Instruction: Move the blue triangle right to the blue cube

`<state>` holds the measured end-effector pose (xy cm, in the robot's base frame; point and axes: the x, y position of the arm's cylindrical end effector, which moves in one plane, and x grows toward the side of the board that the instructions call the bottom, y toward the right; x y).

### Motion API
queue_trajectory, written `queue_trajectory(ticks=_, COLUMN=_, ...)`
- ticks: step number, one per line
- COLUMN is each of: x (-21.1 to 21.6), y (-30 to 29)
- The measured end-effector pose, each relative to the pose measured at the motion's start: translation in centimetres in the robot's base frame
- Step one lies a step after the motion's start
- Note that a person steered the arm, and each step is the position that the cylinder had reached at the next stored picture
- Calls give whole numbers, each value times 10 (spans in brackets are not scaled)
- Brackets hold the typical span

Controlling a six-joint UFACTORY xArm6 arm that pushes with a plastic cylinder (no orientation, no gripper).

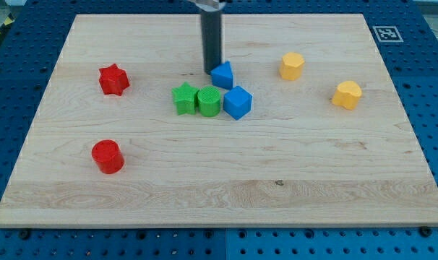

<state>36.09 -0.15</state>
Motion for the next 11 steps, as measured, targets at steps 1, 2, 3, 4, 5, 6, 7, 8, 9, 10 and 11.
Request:
queue_trajectory(ticks=1, x=2, y=5)
queue_trajectory(ticks=2, x=2, y=5)
queue_trajectory(ticks=3, x=7, y=0)
queue_trajectory(ticks=4, x=10, y=-7)
queue_trajectory(ticks=5, x=10, y=-7)
queue_trajectory(ticks=6, x=11, y=-27)
queue_trajectory(ticks=7, x=10, y=-79)
queue_trajectory(ticks=8, x=9, y=-44)
queue_trajectory(ticks=9, x=3, y=-8)
queue_trajectory(ticks=10, x=3, y=11)
queue_trajectory(ticks=11, x=11, y=39)
